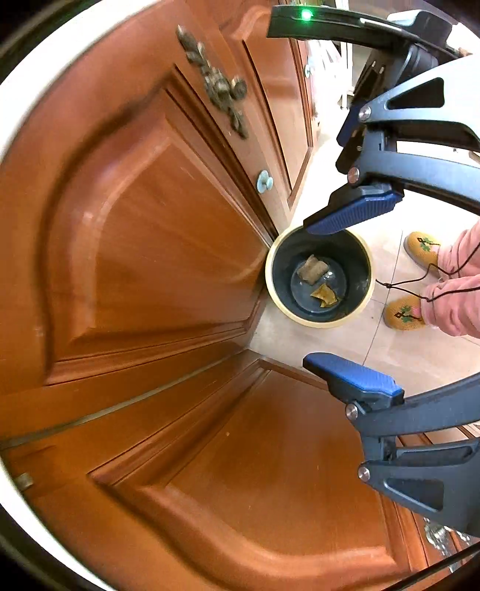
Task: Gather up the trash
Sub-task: 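Raise both tools back toward the counter clutter, then grasp the white tissue with the left tool while the right tool grasps the clear plastic container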
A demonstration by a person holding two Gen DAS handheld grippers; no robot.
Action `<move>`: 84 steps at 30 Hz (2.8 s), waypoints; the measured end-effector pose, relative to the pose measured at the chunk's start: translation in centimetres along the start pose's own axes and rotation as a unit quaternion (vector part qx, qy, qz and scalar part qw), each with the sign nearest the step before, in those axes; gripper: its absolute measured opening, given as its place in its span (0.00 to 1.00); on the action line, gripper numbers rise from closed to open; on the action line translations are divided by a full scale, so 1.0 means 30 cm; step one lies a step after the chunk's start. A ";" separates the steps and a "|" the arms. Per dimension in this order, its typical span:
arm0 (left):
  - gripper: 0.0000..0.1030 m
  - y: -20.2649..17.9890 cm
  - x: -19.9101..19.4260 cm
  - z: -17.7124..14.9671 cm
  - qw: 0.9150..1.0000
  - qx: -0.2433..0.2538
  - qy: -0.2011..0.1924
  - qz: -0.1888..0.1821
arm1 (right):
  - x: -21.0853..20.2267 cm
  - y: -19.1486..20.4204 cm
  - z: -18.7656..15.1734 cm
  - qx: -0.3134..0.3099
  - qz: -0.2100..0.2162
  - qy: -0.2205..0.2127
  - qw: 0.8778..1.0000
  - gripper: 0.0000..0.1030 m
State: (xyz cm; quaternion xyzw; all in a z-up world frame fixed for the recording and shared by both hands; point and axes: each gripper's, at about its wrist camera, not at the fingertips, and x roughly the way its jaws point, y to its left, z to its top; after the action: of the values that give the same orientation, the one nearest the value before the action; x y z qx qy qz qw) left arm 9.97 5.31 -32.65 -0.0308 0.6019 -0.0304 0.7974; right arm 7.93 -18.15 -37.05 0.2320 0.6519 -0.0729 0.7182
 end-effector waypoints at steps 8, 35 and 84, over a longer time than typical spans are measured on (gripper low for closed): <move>0.63 -0.033 -0.377 0.017 0.998 0.016 -0.056 -0.001 | -0.348 0.105 -0.061 -0.058 0.010 -0.032 0.998 0.45; 0.84 -0.025 -1.313 0.285 0.961 0.109 -0.253 -0.017 | -1.278 0.428 -0.069 -0.093 0.020 -0.297 0.950 0.45; 0.96 -0.221 -0.646 1.136 0.980 0.065 -0.172 0.076 | -0.670 0.253 1.096 0.214 0.151 -0.079 0.962 0.86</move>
State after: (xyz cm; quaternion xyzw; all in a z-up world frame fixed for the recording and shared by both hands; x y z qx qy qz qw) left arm 37.38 0.81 -4.19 0.0625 0.4533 -0.0028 0.8892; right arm 37.90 -29.51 -14.35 0.4692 0.5198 -0.1196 0.7038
